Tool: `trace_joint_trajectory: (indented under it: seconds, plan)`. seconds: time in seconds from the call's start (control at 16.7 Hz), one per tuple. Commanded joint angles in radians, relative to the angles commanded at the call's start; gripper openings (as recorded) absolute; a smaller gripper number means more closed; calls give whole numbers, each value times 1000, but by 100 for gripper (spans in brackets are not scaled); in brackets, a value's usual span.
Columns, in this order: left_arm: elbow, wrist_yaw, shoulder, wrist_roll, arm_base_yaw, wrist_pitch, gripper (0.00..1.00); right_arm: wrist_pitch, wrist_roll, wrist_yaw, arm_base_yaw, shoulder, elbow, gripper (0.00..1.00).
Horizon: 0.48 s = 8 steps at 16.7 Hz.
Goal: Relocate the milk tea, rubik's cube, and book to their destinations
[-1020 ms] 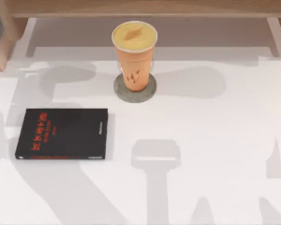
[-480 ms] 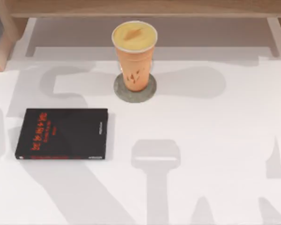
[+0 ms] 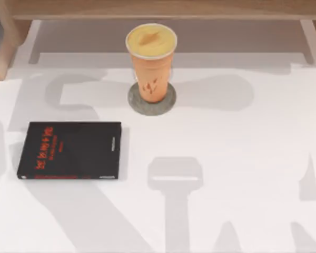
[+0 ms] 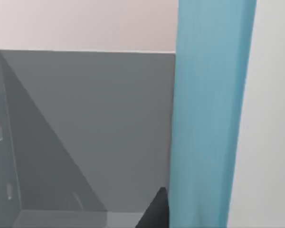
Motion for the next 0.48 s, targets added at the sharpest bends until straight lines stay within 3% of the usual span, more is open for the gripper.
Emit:
trace_joint_trajectory:
  seconds: [0.3,0.48]
  plan:
    - [0,0,0,0,0,0,2,0,0,0,0,0,0,100]
    - [0,0,0,0,0,0,0,0,0,0,0,0,0,100]
